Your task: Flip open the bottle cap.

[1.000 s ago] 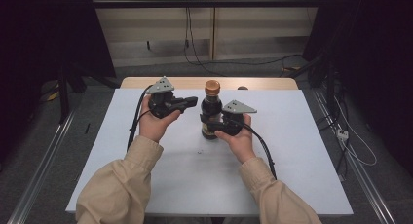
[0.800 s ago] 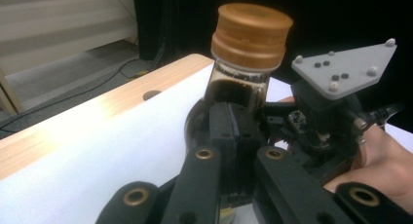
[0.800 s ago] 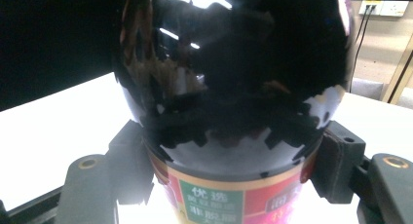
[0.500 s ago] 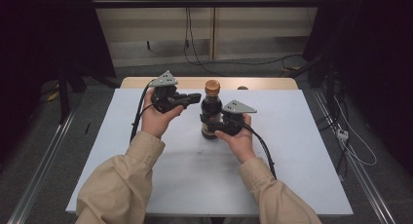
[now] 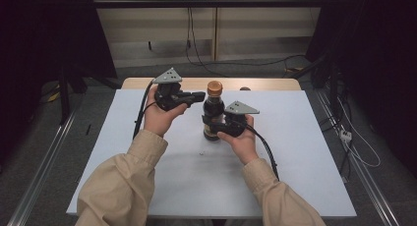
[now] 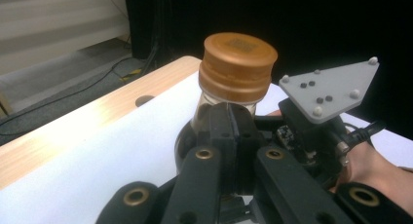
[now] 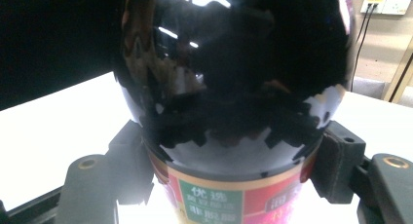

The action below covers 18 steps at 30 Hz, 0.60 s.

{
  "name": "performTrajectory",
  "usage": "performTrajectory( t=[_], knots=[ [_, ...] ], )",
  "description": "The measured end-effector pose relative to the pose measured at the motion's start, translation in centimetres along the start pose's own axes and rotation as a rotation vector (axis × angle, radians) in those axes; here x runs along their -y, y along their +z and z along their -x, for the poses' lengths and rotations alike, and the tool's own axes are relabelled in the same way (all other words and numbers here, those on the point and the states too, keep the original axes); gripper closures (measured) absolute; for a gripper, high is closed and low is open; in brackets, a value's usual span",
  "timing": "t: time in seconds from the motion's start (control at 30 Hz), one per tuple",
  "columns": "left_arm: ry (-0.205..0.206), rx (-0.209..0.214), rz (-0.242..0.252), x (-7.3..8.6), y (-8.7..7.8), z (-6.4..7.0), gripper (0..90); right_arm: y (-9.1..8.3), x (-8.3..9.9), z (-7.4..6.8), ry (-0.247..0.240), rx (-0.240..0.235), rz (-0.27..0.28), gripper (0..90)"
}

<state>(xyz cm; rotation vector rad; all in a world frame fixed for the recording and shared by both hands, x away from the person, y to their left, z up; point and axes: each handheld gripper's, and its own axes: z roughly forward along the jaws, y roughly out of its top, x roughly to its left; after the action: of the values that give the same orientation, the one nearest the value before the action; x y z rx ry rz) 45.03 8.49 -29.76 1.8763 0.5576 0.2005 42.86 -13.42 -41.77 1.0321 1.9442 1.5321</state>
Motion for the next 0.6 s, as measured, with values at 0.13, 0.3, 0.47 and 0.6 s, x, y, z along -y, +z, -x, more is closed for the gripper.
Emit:
performTrajectory(
  t=[0.13,0.3,0.47,0.6],
  knots=[
    [0.000,0.007,-0.002,-0.20,0.00,-0.14,90.0,0.03,0.01,0.01,-0.002,0.001,0.002,29.7],
    [-0.005,0.003,-0.004,-0.50,0.11,-0.15,90.0,0.00,-0.02,-0.01,-0.006,0.002,-0.002,30.1],
    [0.003,0.004,-0.012,-0.58,0.32,-0.14,90.0,0.00,-0.08,0.04,-0.008,-0.002,-0.007,30.3],
    [0.003,0.005,-0.014,-0.70,0.38,-0.08,90.0,0.01,-0.04,0.02,-0.006,-0.001,-0.005,30.2]
  ],
)
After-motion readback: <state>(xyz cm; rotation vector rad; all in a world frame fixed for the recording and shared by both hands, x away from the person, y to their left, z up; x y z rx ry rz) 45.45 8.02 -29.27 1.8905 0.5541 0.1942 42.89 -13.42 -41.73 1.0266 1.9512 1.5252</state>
